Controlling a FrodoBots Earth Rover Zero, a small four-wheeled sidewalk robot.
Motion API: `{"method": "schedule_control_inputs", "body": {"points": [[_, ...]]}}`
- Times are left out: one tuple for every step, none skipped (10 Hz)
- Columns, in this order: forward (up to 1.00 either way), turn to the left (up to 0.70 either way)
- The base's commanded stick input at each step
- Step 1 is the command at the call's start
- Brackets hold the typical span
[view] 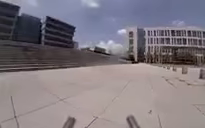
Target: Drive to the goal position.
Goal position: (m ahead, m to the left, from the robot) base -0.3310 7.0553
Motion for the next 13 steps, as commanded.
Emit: {"method": "schedule_control_inputs", "body": {"points": [[0.0,0.45],[0.0,0.45],[0.0,0.45],[0.0,0.45],[0.0,0.45],[0.0,0.45],[0.0,0.45],[0.0,0.45],[0.0,0.45],[0.0,0.45],[0.0,0.45],[0.0,0.45],[0.0,0.45]]}}
